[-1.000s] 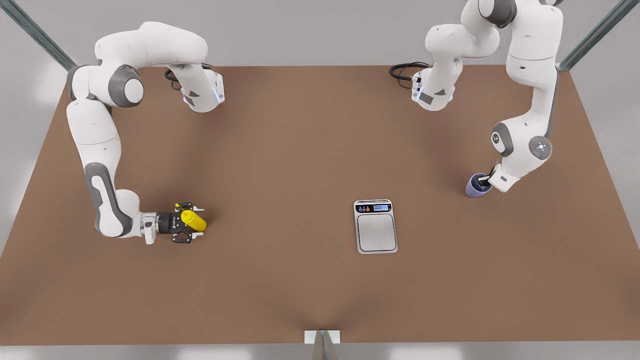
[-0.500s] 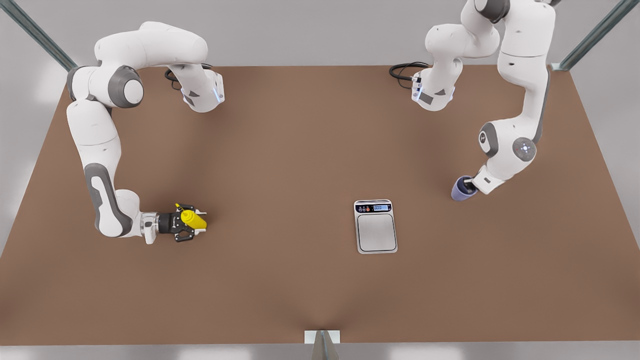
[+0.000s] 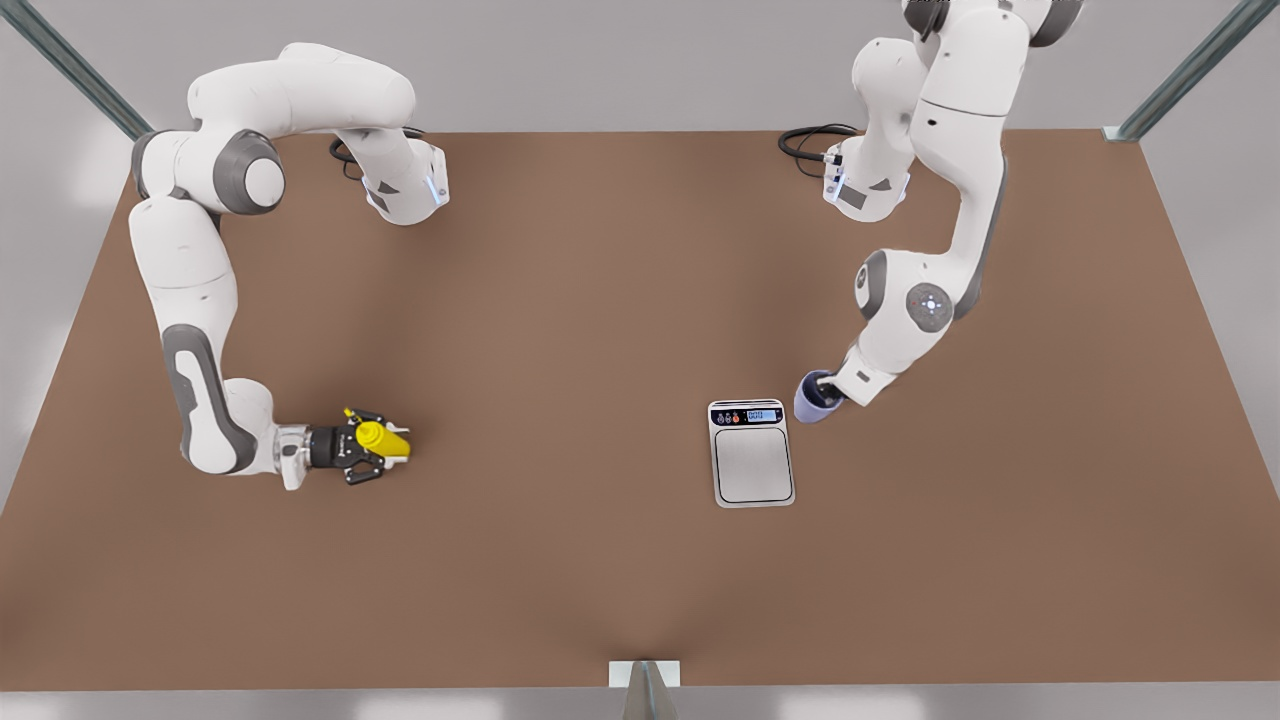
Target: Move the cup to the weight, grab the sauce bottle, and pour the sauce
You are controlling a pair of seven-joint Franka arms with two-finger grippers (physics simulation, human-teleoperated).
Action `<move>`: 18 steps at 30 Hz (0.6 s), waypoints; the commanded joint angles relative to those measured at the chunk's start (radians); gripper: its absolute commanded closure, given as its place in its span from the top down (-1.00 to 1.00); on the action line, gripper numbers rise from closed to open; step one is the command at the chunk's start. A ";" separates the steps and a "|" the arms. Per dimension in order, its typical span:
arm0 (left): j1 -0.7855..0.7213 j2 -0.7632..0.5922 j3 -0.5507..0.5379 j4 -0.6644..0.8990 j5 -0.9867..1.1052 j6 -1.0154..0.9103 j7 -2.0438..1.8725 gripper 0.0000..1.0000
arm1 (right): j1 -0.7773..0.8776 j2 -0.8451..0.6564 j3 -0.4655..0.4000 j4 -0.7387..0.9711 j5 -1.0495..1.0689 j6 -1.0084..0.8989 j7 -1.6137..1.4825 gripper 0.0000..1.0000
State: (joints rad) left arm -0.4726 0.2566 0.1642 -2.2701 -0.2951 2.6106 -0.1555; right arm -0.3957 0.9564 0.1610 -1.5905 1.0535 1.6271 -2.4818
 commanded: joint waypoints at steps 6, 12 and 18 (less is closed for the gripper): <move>-0.095 0.081 -0.002 0.127 -0.128 -0.007 -0.188 -0.53 | -0.008 -0.008 -0.003 0.037 -0.001 -0.024 0.077 0.15; -0.098 0.185 0.000 0.323 -0.124 -0.096 -0.318 -0.54 | -0.011 -0.064 -0.054 0.084 -0.029 -0.039 0.193 0.15; -0.130 0.296 0.001 0.449 -0.118 -0.095 -0.429 -0.53 | 0.089 -0.206 -0.046 0.179 -0.345 0.108 0.584 0.15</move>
State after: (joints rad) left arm -0.6033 0.5614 0.1664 -1.8089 -0.2911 2.5130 -0.5938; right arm -0.2948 0.7371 0.1149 -1.4125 0.6868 1.7504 -1.8742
